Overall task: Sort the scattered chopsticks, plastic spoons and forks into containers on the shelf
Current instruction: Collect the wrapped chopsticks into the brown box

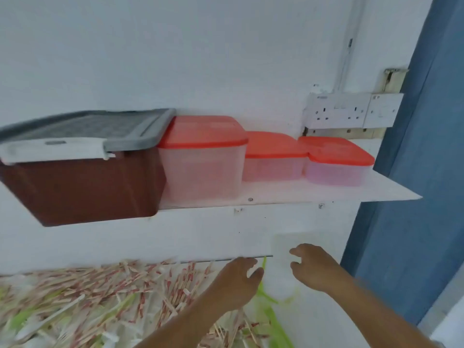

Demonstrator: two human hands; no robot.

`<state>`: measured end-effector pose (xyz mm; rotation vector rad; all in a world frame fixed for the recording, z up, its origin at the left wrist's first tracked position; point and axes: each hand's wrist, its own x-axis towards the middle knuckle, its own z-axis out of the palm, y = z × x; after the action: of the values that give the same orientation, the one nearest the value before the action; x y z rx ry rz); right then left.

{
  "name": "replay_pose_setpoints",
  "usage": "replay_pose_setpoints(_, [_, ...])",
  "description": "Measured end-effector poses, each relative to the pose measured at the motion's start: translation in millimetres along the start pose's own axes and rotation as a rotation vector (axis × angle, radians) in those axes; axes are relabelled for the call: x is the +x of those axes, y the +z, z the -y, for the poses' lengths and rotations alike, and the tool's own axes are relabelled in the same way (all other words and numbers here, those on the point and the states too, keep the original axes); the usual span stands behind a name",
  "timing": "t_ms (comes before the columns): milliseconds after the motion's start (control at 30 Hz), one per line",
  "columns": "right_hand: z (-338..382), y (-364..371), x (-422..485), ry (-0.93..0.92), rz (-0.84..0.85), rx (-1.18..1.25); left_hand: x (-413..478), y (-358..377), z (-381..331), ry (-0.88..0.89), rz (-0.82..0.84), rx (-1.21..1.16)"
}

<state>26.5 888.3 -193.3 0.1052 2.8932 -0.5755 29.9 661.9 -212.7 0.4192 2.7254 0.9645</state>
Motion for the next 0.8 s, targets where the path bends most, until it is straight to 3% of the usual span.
replay_pose_setpoints(167, [96, -89, -82, -0.112, 0.120, -0.065, -165, -117, -19, 0.234, 0.148, 0.205])
replay_pose_setpoints(267, [152, -139, -138, -0.255, 0.225, 0.106, -265, -216, -45, 0.320, 0.130, 0.231])
replay_pose_setpoints(333, [191, -155, -170, -0.370, 0.217, 0.328, -307, -279, -51, 0.354, -0.070, -0.007])
replay_pose_setpoints(400, [231, -156, -186, -0.440, 0.149, 0.586, -318, -337, -36, 0.409, -0.516, -0.227])
replay_pose_setpoints(467, [271, -143, -189, -0.393, 0.084, 0.798, -299, -387, -19, 0.318, -0.838, -0.249])
replay_pose_setpoints(500, [291, -135, -188, -0.336, 0.067, 0.869, -280, -406, -11, 0.240, -0.886, -0.232])
replay_pose_setpoints(633, [348, -107, -182, -0.130, 0.046, 1.095, -202, -434, 18, -0.100, -0.624, -0.325])
replay_pose_setpoints(700, [361, -101, -176, -0.076, -0.004, 1.189, -180, -425, 25, -0.166, -0.492, -0.420])
replay_pose_setpoints(800, [375, -95, -171, -0.019, -0.104, 1.294, -171, -417, 24, -0.178, -0.442, -0.534])
